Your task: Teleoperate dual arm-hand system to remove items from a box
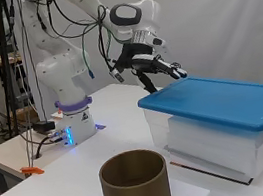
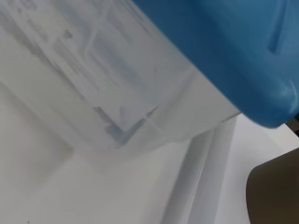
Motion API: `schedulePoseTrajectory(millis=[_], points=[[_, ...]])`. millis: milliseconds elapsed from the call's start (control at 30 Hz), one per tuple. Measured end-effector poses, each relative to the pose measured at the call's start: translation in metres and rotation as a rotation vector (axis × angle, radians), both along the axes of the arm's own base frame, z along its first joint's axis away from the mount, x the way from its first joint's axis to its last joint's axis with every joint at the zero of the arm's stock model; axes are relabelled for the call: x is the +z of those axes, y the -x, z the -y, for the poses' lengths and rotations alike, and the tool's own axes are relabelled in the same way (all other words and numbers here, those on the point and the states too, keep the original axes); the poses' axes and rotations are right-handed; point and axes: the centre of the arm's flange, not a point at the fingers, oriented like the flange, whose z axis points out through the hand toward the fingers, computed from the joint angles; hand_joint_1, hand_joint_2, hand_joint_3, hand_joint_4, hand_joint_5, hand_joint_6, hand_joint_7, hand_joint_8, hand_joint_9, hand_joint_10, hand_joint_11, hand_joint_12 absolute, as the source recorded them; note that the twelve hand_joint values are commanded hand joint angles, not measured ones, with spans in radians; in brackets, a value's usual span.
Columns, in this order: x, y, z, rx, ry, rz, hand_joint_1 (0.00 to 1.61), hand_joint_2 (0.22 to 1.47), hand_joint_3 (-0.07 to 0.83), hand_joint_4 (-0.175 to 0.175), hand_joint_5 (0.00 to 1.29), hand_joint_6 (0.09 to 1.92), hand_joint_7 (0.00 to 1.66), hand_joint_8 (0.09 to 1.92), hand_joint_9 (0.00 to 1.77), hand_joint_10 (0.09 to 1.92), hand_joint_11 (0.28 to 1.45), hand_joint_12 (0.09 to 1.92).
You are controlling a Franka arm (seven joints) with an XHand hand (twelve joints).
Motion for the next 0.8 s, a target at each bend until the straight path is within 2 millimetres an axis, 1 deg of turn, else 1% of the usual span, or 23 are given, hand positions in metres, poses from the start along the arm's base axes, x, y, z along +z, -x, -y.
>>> schedulePoseTrajectory(millis=[33,67,100,133,167,200,267,300,333,400,433,467,533,567,600,633,667,700,733,767,800], points=[[0.001,-0.007,0.0,-0.003,0.0,0.0,0.79,1.0,-0.001,-0.093,0.31,0.45,0.37,0.46,0.5,0.4,0.54,0.1],[0.002,-0.012,0.001,-0.01,-0.004,-0.004,1.04,1.1,-0.006,-0.13,0.51,0.84,0.52,0.89,0.65,0.84,0.61,0.49],[0.001,-0.016,0.003,-0.017,-0.025,-0.019,1.17,1.17,-0.003,-0.112,0.6,1.09,0.6,1.18,0.73,1.15,0.62,0.83],[0.001,-0.018,0.005,-0.017,-0.053,-0.044,1.25,1.21,-0.001,-0.108,0.63,1.2,0.64,1.35,0.77,1.34,0.6,1.06],[0.0,-0.021,0.008,-0.011,-0.085,-0.082,1.28,1.23,0.0,-0.112,0.64,1.25,0.66,1.44,0.79,1.45,0.59,1.19],[0.001,-0.027,0.01,0.01,-0.122,-0.131,1.3,1.24,0.0,-0.116,0.64,1.26,0.67,1.48,0.81,1.5,0.59,1.27],[0.002,-0.036,0.011,0.036,-0.161,-0.197,1.32,1.24,0.0,-0.121,0.65,1.26,0.67,1.52,0.83,1.53,0.59,1.32],[0.004,-0.04,0.011,0.036,-0.172,-0.207,1.32,1.25,0.0,-0.123,0.65,1.27,0.67,1.53,0.83,1.52,0.57,1.26],[0.006,-0.042,0.01,0.039,-0.177,-0.206,1.32,1.26,0.003,-0.141,0.65,1.28,0.65,1.61,0.79,1.52,0.56,1.16],[0.013,-0.039,0.005,0.064,-0.156,-0.183,1.19,1.3,0.007,-0.117,0.65,1.33,0.63,1.74,0.69,1.64,0.56,1.05],[0.016,-0.034,0.001,0.089,-0.118,-0.166,1.16,1.31,0.005,-0.116,0.65,1.33,0.64,1.75,0.66,1.68,0.55,1.07],[0.018,-0.03,-0.002,0.121,-0.074,-0.154,1.15,1.31,0.002,-0.112,0.65,1.32,0.66,1.73,0.66,1.66,0.55,1.11],[0.019,-0.021,-0.008,0.208,0.032,-0.122,1.14,1.3,-0.001,-0.095,0.66,1.32,0.69,1.68,0.68,1.56,0.54,1.14],[0.021,-0.016,-0.009,0.249,0.074,-0.102,1.14,1.31,-0.001,-0.123,0.6,1.35,0.7,1.68,0.67,1.49,0.54,1.07],[0.026,-0.012,-0.011,0.292,0.115,-0.083,0.74,1.21,-0.013,-0.109,0.39,0.99,0.52,1.21,0.54,1.08,0.51,0.76],[0.036,-0.01,-0.012,0.324,0.137,-0.061,0.41,1.08,-0.015,-0.105,0.21,0.57,0.31,0.72,0.39,0.68,0.46,0.46],[0.046,-0.01,-0.014,0.326,0.124,-0.049,0.21,1.0,-0.01,-0.115,0.11,0.3,0.19,0.39,0.31,0.4,0.44,0.25],[0.051,-0.01,-0.015,0.301,0.084,-0.043,0.1,0.96,-0.006,-0.125,0.05,0.15,0.14,0.2,0.28,0.22,0.43,0.13],[0.054,-0.011,-0.016,0.262,0.018,-0.036,0.05,0.94,-0.002,-0.132,0.03,0.09,0.11,0.1,0.27,0.13,0.43,0.09],[0.054,-0.011,-0.016,0.211,-0.072,-0.031,0.03,0.94,0.001,-0.137,0.01,0.09,0.1,0.09,0.26,0.09,0.43,0.09],[0.05,-0.009,-0.015,0.159,-0.159,-0.033,0.03,0.94,0.002,-0.14,0.01,0.09,0.09,0.09,0.25,0.09,0.42,0.09]])
